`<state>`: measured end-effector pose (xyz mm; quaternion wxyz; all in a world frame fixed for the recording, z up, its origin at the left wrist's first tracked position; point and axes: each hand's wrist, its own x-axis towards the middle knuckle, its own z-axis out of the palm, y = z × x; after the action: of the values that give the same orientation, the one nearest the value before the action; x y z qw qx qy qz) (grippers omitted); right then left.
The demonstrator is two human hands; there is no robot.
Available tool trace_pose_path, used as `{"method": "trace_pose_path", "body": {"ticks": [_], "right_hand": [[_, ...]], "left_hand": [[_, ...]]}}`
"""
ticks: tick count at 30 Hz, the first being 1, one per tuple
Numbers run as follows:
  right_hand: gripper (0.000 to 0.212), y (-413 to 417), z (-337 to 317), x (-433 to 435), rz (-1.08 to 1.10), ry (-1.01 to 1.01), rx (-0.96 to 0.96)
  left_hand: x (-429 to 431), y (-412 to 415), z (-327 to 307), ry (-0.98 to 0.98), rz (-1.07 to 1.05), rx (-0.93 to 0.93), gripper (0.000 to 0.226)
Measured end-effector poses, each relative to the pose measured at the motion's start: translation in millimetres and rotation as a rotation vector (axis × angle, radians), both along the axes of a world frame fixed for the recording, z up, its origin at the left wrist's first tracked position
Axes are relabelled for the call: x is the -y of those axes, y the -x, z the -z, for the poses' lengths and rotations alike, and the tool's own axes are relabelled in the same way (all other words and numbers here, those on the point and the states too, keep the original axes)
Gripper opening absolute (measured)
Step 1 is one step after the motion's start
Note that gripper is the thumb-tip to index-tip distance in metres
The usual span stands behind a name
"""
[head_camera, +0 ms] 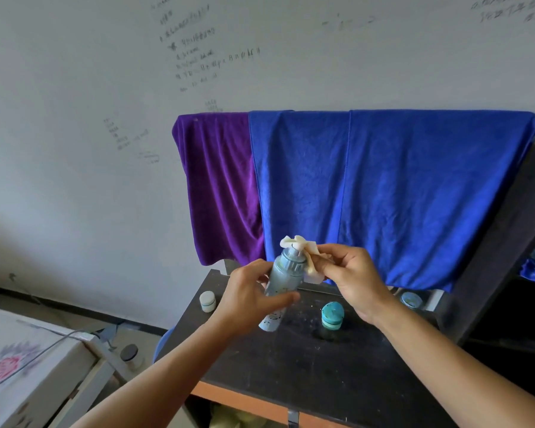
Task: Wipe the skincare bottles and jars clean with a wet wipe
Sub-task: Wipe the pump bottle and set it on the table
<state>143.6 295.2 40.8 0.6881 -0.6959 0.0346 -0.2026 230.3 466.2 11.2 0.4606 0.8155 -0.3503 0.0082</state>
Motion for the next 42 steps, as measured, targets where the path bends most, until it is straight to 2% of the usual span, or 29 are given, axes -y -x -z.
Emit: {"method": "trace_pose_path", "body": {"ticks": [2, 4, 6, 8, 11, 15, 19, 21, 25, 28, 30, 33, 36, 39, 42], "right_hand": [[0.005, -1.3, 2.9, 0.9, 0.059, 0.088, -0.015], [0.006, -2.6, 4.7, 0.3, 0.16, 0.275, -0.006], [0.002, -2.1, 4.5, 1.1, 0.238, 0.497, 0.076], [0.008, -0.2, 5.0, 3.3, 0.249, 0.648, 0.175], [0.018, 0.2, 9.5, 0.2, 0.273, 0.682, 0.211], [0.023, -7.2, 16.0, -9.3, 0.516, 0.762, 0.233], [0.024, -9.4, 11.1, -13.3, 0.564, 0.834, 0.271], [0.021, -15.0, 10.5, -5.1, 0.586, 0.808, 0.25], [0.014, -15.9, 11.6, 14.4, 0.646, 0.629, 0.187], [0.008, -6.4, 15.8, -1.4, 0.474, 0.599, 0.195], [0.013, -4.8, 18.3, -14.4, 0.326, 0.544, 0.154], [0.02, -7.9, 16.3, -18.7, 0.272, 0.49, 0.124], [0.019, -7.9, 8.2, -11.9, 0.253, 0.445, 0.082], [0.019, -9.1, 1.5, -6.5, 0.188, 0.442, 0.034], [0.025, -8.0, -1.2, -9.8, 0.104, 0.461, 0.067]], "left_hand": [[3.4, 0.8, -2.6, 0.009, 0.011, -0.076, 0.035], [6.6, 0.5, -5.5, 0.024, 0.044, -0.146, 0.032], [7.5, -1.9, -6.8, 0.015, 0.068, -0.195, 0.035], [7.4, -4.1, -5.9, -0.04, 0.077, -0.184, 0.039], [10.0, -3.5, -5.2, -0.155, -0.013, -0.013, 0.045], [16.9, 1.1, -10.8, -0.287, -0.174, 0.222, 0.049], [17.7, 3.1, -11.4, -0.363, -0.169, 0.307, 0.043], [16.6, 2.5, -9.8, -0.286, -0.152, 0.17, 0.043], [7.7, -2.5, -7.4, -0.031, -0.033, -0.251, 0.042], [2.6, -1.2, -15.2, 0.132, 0.074, -0.581, 0.046], [3.3, 0.0, -19.9, 0.175, 0.146, -0.74, 0.048], [3.0, 0.1, -22.4, 0.209, 0.257, -0.936, 0.044], [-2.8, -4.3, -21.7, 0.265, 0.335, -1.067, 0.042], [-5.1, -7.2, -20.1, 0.28, 0.398, -1.056, 0.048], [-4.5, -7.8, -18.9, 0.364, 0.389, -1.066, 0.044]]}}
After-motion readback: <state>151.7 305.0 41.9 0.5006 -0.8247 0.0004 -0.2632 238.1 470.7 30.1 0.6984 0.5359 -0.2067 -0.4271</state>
